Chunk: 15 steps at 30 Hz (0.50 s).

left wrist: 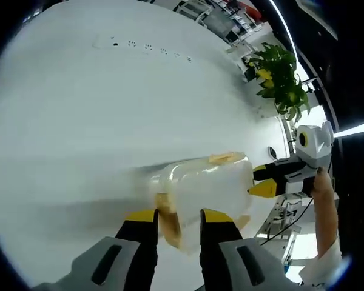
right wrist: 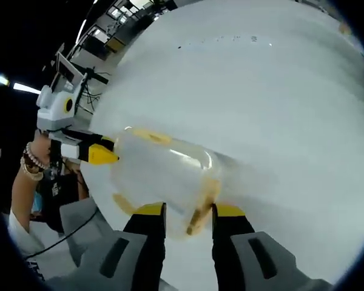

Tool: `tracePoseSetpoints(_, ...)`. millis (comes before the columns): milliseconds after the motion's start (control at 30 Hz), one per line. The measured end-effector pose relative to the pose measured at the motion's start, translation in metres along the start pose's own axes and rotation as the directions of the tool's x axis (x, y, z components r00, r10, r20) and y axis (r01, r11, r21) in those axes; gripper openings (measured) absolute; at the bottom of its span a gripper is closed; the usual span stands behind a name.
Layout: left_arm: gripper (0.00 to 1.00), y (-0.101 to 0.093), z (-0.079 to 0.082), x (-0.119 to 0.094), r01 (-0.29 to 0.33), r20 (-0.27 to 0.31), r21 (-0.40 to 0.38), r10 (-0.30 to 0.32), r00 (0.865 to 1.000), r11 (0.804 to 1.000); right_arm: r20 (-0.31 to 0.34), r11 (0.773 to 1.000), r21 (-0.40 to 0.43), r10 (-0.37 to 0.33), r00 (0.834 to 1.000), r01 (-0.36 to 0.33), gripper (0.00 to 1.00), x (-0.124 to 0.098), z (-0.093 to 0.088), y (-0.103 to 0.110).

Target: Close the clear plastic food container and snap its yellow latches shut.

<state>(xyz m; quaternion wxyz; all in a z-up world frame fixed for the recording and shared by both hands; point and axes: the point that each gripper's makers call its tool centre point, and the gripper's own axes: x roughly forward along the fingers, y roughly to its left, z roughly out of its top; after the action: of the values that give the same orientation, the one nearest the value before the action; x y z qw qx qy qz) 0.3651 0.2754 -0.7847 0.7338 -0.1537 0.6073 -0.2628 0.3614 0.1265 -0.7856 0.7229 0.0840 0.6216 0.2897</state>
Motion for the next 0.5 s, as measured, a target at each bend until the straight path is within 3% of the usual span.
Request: tracePoseSetpoints(500, 0.15, -0.0004, 0.0014, 0.0013, 0.017, -0.002, -0.022, -0.017, 1.0, 1.0, -0.004, 1.0, 0.01, 0.003, 1.0, -0.003, 0.24, -0.0015, -0.0004, -0.001)
